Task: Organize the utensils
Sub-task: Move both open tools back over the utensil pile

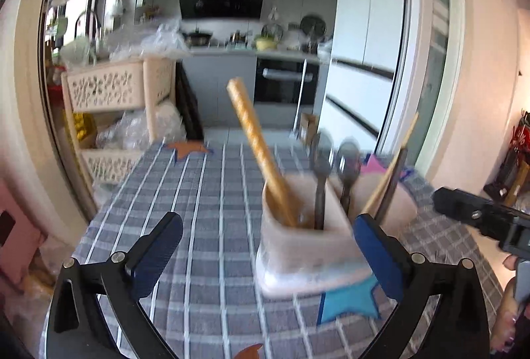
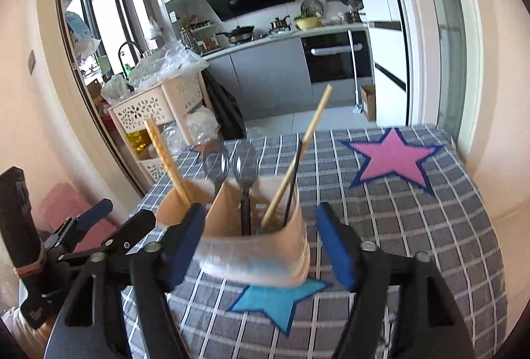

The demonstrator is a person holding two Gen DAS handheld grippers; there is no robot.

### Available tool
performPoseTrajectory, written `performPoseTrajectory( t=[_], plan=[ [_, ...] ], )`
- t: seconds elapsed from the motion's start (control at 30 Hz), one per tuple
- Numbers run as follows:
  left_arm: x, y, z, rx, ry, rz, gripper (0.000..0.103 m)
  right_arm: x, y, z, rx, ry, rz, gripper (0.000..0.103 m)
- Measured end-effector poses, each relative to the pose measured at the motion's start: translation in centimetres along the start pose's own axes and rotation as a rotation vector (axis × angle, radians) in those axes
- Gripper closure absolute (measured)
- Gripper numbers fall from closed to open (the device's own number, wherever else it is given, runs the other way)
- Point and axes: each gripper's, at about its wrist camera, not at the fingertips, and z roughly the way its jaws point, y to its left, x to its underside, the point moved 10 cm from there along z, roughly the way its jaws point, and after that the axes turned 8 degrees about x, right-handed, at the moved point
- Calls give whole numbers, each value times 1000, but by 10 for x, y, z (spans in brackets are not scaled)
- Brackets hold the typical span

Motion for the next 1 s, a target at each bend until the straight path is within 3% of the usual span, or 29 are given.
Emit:
performPoseTrajectory(
  t=[0.13, 0.5, 1.0],
  plan=[
    [30, 6, -10, -15, 108, -35, 0, 27, -2, -8, 8, 75, 14, 27],
    [95, 7, -38, -31, 248, -42, 0, 110, -8, -25, 66, 257, 31, 27],
    [151, 10, -54, -27, 345, -64, 0, 157, -4, -38, 93, 335, 25, 27]
  ],
)
